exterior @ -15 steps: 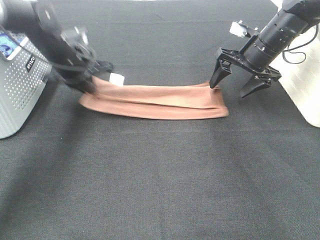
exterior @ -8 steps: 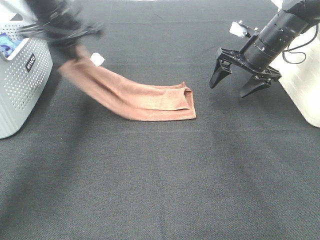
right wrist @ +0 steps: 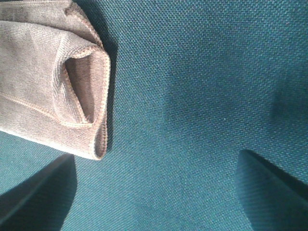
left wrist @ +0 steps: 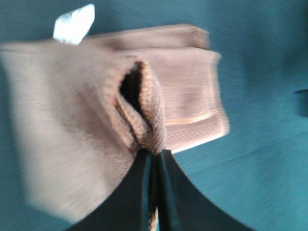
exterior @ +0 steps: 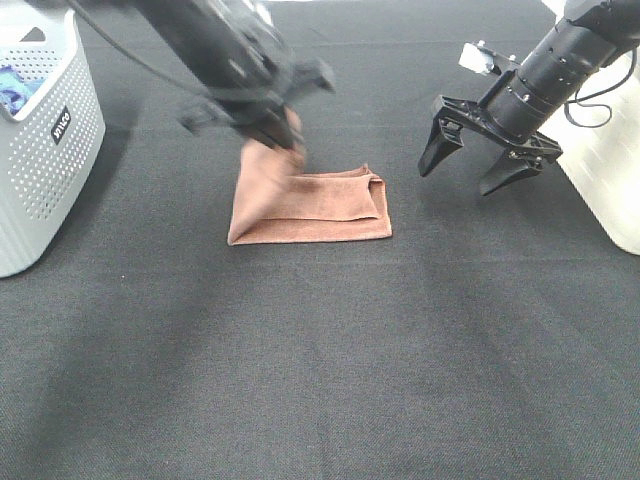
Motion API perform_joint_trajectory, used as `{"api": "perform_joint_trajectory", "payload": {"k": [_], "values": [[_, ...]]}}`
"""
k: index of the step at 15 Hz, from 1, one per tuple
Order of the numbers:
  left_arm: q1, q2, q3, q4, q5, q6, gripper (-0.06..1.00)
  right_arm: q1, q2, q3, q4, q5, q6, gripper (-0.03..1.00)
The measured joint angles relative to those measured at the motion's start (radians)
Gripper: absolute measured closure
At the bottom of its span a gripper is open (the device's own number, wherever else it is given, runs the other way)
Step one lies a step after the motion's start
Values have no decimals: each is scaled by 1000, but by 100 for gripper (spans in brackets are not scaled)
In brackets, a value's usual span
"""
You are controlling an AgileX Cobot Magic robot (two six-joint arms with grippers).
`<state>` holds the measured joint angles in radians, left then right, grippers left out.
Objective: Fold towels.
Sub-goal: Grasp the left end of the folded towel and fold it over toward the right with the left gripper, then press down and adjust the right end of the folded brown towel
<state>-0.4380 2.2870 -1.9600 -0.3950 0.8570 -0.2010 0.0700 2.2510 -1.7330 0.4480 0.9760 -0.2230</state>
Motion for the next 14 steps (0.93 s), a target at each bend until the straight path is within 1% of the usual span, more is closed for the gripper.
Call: {"api": "perform_joint_trajectory", "payload": {"k": [1, 2, 3, 4, 5, 6, 7, 10, 11, 13, 14], "values": [[-10, 25, 0, -26, -35, 0, 93, 0, 0, 0, 1, 0, 0, 13], [-10, 25, 0, -26, -35, 0, 93, 0, 0, 0, 1, 0, 0, 13], [-18, 47, 0, -49, -67, 0, 92, 0, 0, 0, 5, 0, 0, 13], [-28, 72, 0, -86, -106, 0, 89, 0, 0, 0, 10, 0, 0, 13], [-37, 86, 0, -103, -127, 0, 86, 0, 0, 0, 15, 0, 0, 13], [-44, 96, 0, -124, -148, 0, 80, 0, 0, 0, 17, 0, 0, 13], [-52, 104, 0, -154, -163, 0, 73, 0, 0, 0, 18, 0, 0, 13], [-64, 111, 0, -261, -230, 0, 58, 0, 0, 0, 22, 0, 0, 13], [-63, 111, 0, -281, -242, 1, 52, 0, 0, 0, 24, 2, 0, 13], [-60, 106, 0, -277, -247, 41, 49, 0, 0, 0, 72, 17, -5, 13], [-50, 93, 0, -261, -245, 76, 49, 0, 0, 0, 123, 33, -29, 13]]}}
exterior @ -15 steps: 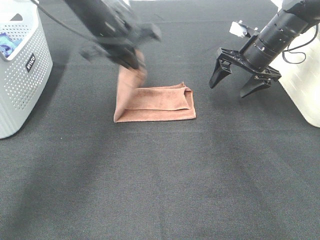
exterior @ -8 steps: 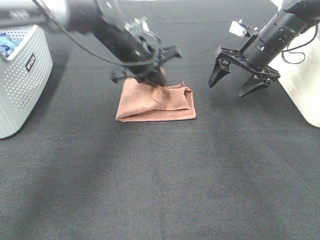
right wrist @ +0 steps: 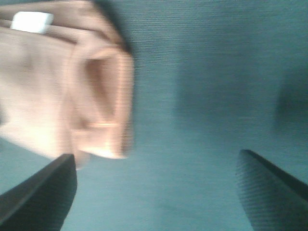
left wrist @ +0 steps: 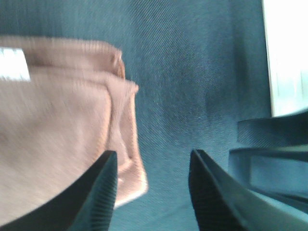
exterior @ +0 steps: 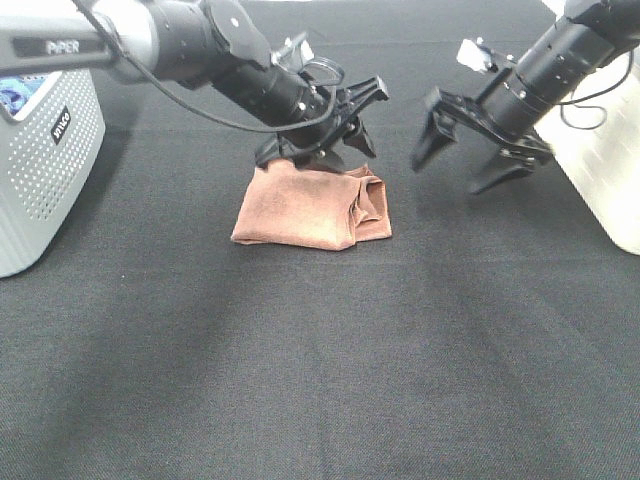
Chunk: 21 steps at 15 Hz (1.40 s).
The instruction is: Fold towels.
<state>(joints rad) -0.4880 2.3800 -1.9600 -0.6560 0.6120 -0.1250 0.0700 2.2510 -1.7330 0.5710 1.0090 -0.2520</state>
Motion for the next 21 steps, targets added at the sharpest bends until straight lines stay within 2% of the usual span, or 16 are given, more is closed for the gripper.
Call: {"api": "perform_joint_trajectory", "payload": {"k": [2, 3, 5, 7, 8, 9, 11, 15, 18, 21], "values": [[42, -41, 0, 83, 8, 63, 48, 15, 0, 0, 117, 23, -81, 13], [83, -75, 0, 173, 28, 83, 48, 54, 0, 0, 207, 30, -141, 13], [137, -105, 0, 279, 72, 88, 48, 124, 4, 0, 323, 19, -220, 13], [169, -107, 0, 311, 132, 88, 48, 176, 50, -2, 457, -3, -309, 13], [169, -107, 0, 311, 132, 88, 48, 176, 50, -2, 457, -3, -309, 13], [176, -107, 0, 322, 158, 88, 48, 185, 82, -2, 524, -9, -349, 13], [176, -107, 0, 334, 184, 88, 48, 181, 159, -2, 586, -40, -401, 13], [176, -107, 0, 337, 241, 89, 48, 88, 209, -2, 569, -68, -408, 13], [176, -107, 0, 338, 302, 89, 48, 0, 204, -2, 473, -55, -377, 13], [176, -119, 0, 353, 333, 89, 48, -24, 172, -2, 416, -15, -359, 13]]}}
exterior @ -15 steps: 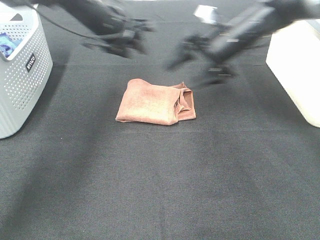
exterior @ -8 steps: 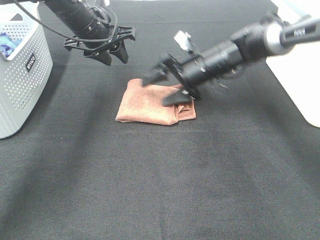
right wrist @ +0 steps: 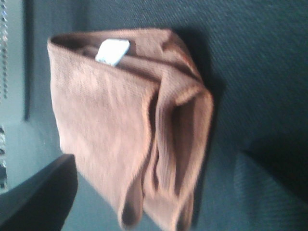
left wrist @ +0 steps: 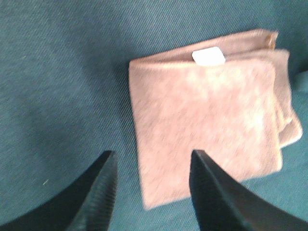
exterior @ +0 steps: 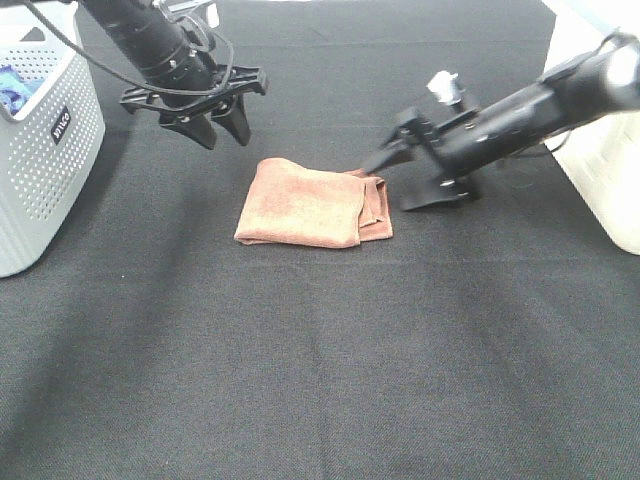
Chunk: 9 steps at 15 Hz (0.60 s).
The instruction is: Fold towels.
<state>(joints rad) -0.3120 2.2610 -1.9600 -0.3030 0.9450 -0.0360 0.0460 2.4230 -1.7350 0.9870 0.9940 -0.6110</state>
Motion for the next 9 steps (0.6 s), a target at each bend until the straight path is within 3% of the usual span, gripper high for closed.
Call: {"api": "perform_joint_trajectory", "payload": {"k": [4, 7, 9], "values": [[0, -137, 0, 88, 113, 0, 48, 1, -165, 0, -60, 172, 77, 13], [0, -265, 0, 157, 226, -1, 48, 1, -316, 0, -213, 205, 214, 13], [-1, -373, 0, 246, 266, -35, 48, 1, -460, 0, -372, 208, 330, 13]]}}
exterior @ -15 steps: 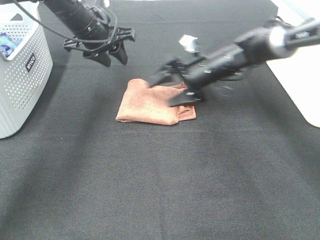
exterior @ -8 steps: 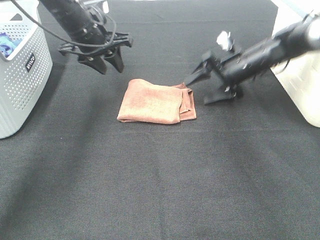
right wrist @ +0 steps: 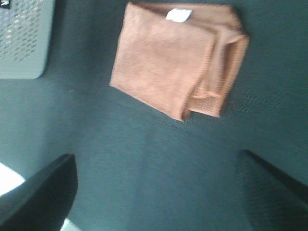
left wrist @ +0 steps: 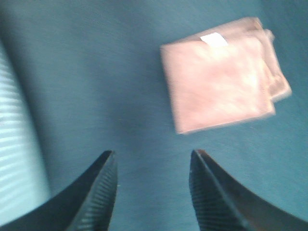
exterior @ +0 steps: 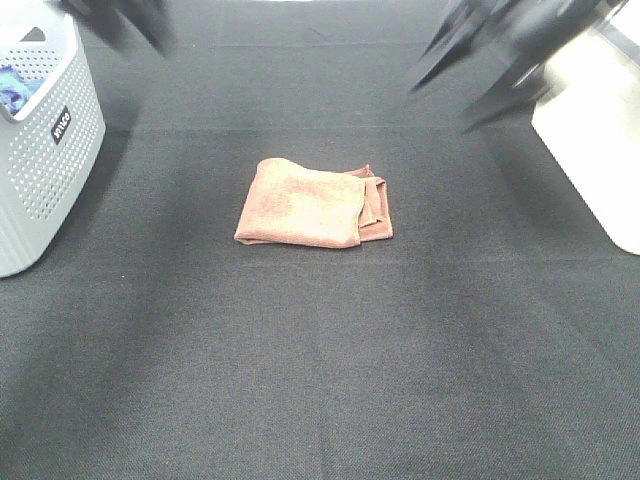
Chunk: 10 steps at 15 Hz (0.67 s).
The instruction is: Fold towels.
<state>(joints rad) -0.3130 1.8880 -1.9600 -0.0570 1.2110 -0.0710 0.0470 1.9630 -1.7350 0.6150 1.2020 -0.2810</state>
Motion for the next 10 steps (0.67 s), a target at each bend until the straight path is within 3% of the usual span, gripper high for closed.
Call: {"api": "perform_joint_trajectory", "payload": {"k": [2, 4, 7, 9, 10], "values": [[0, -138, 74, 57, 1, -26, 48, 0, -172, 0, -125, 3, 73, 13], [0, -206, 139, 72, 1, -37, 48, 0, -238, 0, -161, 4, 93, 13], [0, -452, 401, 92, 3, -56, 48, 0, -442, 40, -230, 5, 111, 13], [0, -692, 667, 92, -6, -83, 48, 0, -624, 196, -259, 6, 112, 13], [0, -743, 722, 92, -13, -84, 48, 0, -661, 238, -269, 6, 112, 13]]}}
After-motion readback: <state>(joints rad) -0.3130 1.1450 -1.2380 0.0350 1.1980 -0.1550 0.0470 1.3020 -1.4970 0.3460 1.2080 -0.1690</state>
